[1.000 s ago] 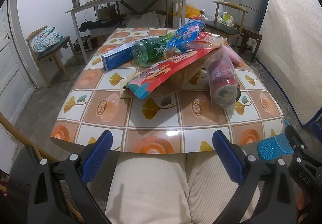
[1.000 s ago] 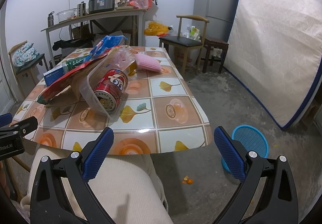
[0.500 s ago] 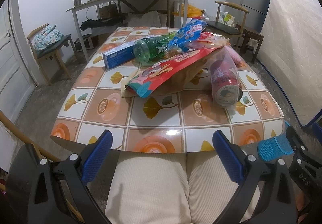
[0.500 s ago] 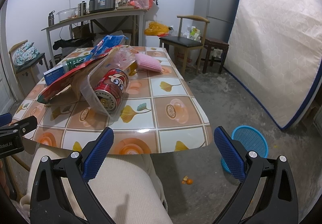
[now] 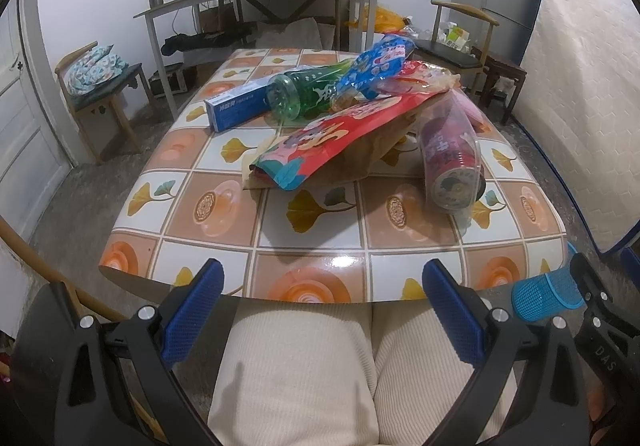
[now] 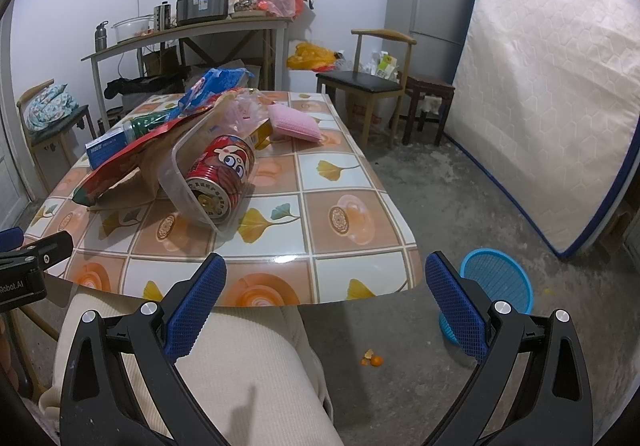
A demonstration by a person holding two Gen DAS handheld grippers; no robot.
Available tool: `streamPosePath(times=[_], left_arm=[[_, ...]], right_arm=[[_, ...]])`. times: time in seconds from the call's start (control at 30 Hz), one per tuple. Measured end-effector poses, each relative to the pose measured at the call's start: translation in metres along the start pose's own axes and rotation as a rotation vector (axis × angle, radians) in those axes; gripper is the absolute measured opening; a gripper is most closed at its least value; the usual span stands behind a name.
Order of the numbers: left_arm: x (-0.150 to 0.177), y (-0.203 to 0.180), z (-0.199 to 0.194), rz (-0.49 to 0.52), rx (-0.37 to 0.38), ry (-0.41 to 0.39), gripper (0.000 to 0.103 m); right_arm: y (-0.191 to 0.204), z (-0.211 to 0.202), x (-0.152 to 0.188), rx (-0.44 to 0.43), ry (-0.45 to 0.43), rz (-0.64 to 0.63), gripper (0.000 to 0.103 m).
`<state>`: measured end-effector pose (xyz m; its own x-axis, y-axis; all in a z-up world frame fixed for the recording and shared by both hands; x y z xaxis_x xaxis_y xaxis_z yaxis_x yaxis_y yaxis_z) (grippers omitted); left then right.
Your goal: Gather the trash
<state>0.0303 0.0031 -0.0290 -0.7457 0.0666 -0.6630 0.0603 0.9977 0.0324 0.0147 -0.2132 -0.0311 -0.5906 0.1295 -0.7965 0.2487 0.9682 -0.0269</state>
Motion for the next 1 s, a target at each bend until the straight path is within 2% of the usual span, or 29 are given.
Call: streamPosePath(times=[1.0], left_arm=[[-0.0004, 0.002, 0.0024, -0.008, 0.002, 0.008, 0.097]], right_arm=[[0.002, -0.0019, 0.0016, 0.001, 0.001, -0.001, 0.096]])
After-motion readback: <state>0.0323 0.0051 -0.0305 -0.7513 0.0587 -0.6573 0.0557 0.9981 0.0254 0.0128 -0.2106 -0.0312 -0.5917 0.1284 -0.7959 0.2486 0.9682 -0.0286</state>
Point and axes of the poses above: each gripper's, at about its wrist camera, not at the fingertips, and z roughly the way its jaws point, y to its left, x to its underside, the point moved 4 cm from there along z, roughly the way its jaws point, and after that the axes turned 3 degrees about z, right-handed, at the moved point
